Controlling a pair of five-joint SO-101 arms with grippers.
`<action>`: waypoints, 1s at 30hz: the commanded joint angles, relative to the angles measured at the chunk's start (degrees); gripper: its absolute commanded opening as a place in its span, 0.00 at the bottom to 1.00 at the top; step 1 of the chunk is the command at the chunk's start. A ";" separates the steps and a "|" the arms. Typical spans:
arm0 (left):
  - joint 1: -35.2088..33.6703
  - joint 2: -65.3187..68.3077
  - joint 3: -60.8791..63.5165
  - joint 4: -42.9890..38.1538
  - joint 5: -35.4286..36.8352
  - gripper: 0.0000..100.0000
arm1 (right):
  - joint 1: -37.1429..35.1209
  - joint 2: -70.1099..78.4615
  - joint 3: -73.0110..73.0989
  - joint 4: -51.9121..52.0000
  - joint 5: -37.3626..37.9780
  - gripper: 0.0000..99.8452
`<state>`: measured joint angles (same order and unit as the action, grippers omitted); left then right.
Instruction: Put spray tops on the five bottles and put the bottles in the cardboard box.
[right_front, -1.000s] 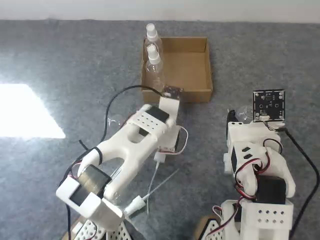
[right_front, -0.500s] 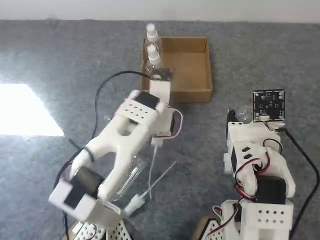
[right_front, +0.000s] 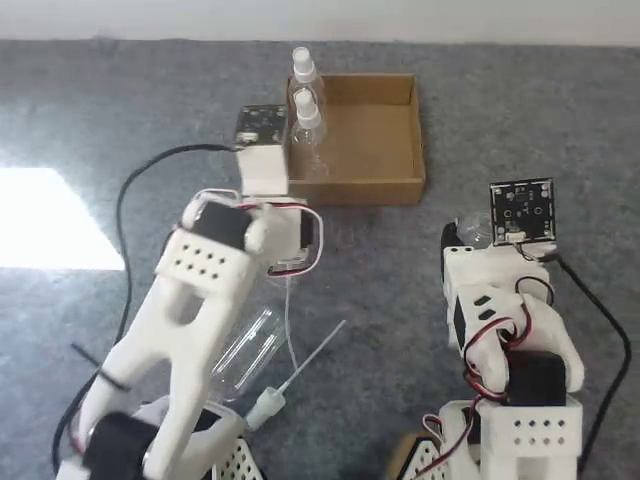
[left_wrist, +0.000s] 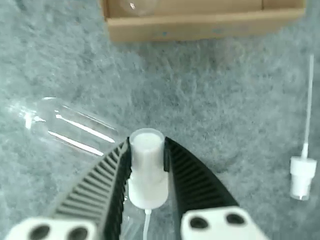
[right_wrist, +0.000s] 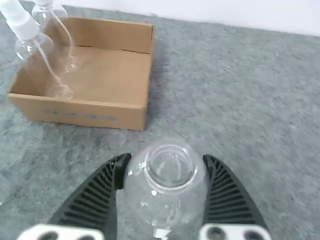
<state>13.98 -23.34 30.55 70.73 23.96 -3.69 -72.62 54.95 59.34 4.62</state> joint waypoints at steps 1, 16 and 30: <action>-1.67 -7.12 0.92 -1.93 0.26 0.02 | -4.09 -1.80 -0.70 -1.01 -0.09 0.09; -2.73 -26.81 8.31 -4.04 0.35 0.02 | -12.62 -1.80 2.20 -1.27 -0.09 0.09; -2.81 -37.45 8.84 -4.57 0.35 0.02 | -17.45 -1.89 2.55 0.57 0.97 0.09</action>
<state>11.34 -57.89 40.13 68.00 23.96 -19.78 -72.62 58.11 59.52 4.62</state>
